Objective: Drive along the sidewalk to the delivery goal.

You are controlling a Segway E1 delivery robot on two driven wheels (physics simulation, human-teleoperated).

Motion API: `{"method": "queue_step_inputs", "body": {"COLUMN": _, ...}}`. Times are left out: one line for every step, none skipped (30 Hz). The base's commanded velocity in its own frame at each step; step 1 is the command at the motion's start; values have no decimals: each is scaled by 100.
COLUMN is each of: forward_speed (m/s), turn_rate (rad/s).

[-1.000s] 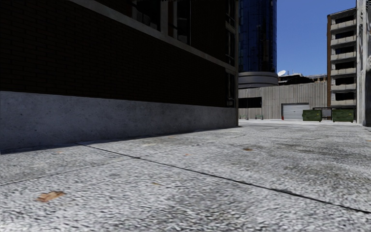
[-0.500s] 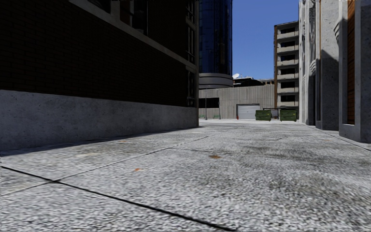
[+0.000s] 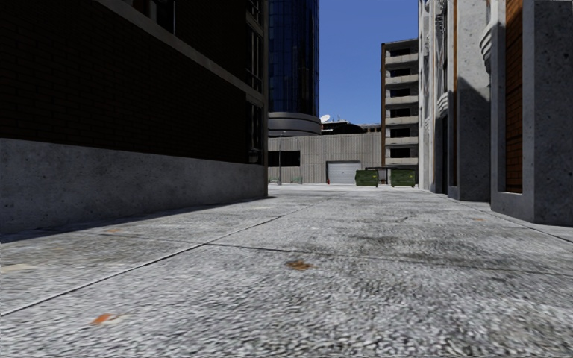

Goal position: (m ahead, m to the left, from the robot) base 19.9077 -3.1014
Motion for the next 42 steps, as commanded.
{"method": "queue_step_inputs", "body": {"forward_speed": 200, "turn_rate": 0}}
{"method": "queue_step_inputs", "body": {"forward_speed": 200, "turn_rate": 0}}
{"method": "queue_step_inputs", "body": {"forward_speed": 200, "turn_rate": 0}}
{"method": "queue_step_inputs", "body": {"forward_speed": 200, "turn_rate": 0}}
{"method": "queue_step_inputs", "body": {"forward_speed": 200, "turn_rate": 0}}
{"method": "queue_step_inputs", "body": {"forward_speed": 200, "turn_rate": 0}}
{"method": "queue_step_inputs", "body": {"forward_speed": 200, "turn_rate": 0}}
{"method": "queue_step_inputs", "body": {"forward_speed": 200, "turn_rate": 0}}
{"method": "queue_step_inputs", "body": {"forward_speed": 200, "turn_rate": 0}}
{"method": "queue_step_inputs", "body": {"forward_speed": 200, "turn_rate": 0}}
{"method": "queue_step_inputs", "body": {"forward_speed": 200, "turn_rate": 0}}
{"method": "queue_step_inputs", "body": {"forward_speed": 200, "turn_rate": 0}}
{"method": "queue_step_inputs", "body": {"forward_speed": 200, "turn_rate": 0}}
{"method": "queue_step_inputs", "body": {"forward_speed": 200, "turn_rate": 0}}
{"method": "queue_step_inputs", "body": {"forward_speed": 200, "turn_rate": 0}}
{"method": "queue_step_inputs", "body": {"forward_speed": 200, "turn_rate": 0}}
{"method": "queue_step_inputs", "body": {"forward_speed": 200, "turn_rate": 0}}
{"method": "queue_step_inputs", "body": {"forward_speed": 200, "turn_rate": 0}}
{"method": "queue_step_inputs", "body": {"forward_speed": 200, "turn_rate": 0}}
{"method": "queue_step_inputs", "body": {"forward_speed": 199, "turn_rate": 0}}
{"method": "queue_step_inputs", "body": {"forward_speed": 198, "turn_rate": 0}}
{"method": "queue_step_inputs", "body": {"forward_speed": 198, "turn_rate": 0}}
{"method": "queue_step_inputs", "body": {"forward_speed": 198, "turn_rate": 0}}
{"method": "queue_step_inputs", "body": {"forward_speed": 198, "turn_rate": 0}}
{"method": "queue_step_inputs", "body": {"forward_speed": 197, "turn_rate": 0}}
{"method": "queue_step_inputs", "body": {"forward_speed": 196, "turn_rate": 0}}
{"method": "queue_step_inputs", "body": {"forward_speed": 196, "turn_rate": 0}}
{"method": "queue_step_inputs", "body": {"forward_speed": 196, "turn_rate": 0}}
{"method": "queue_step_inputs", "body": {"forward_speed": 196, "turn_rate": 0}}
{"method": "queue_step_inputs", "body": {"forward_speed": 196, "turn_rate": 0}}
{"method": "queue_step_inputs", "body": {"forward_speed": 196, "turn_rate": 0}}
{"method": "queue_step_inputs", "body": {"forward_speed": 196, "turn_rate": 0}}
{"method": "queue_step_inputs", "body": {"forward_speed": 196, "turn_rate": 0}}
{"method": "queue_step_inputs", "body": {"forward_speed": 196, "turn_rate": 0}}
{"method": "queue_step_inputs", "body": {"forward_speed": 196, "turn_rate": 0}}
{"method": "queue_step_inputs", "body": {"forward_speed": 196, "turn_rate": 0}}
{"method": "queue_step_inputs", "body": {"forward_speed": 196, "turn_rate": 0}}
{"method": "queue_step_inputs", "body": {"forward_speed": 196, "turn_rate": 0}}
{"method": "queue_step_inputs", "body": {"forward_speed": 196, "turn_rate": 0}}
{"method": "queue_step_inputs", "body": {"forward_speed": 196, "turn_rate": 0}}
{"method": "queue_step_inputs", "body": {"forward_speed": 196, "turn_rate": 0}}
{"method": "queue_step_inputs", "body": {"forward_speed": 196, "turn_rate": 0}}
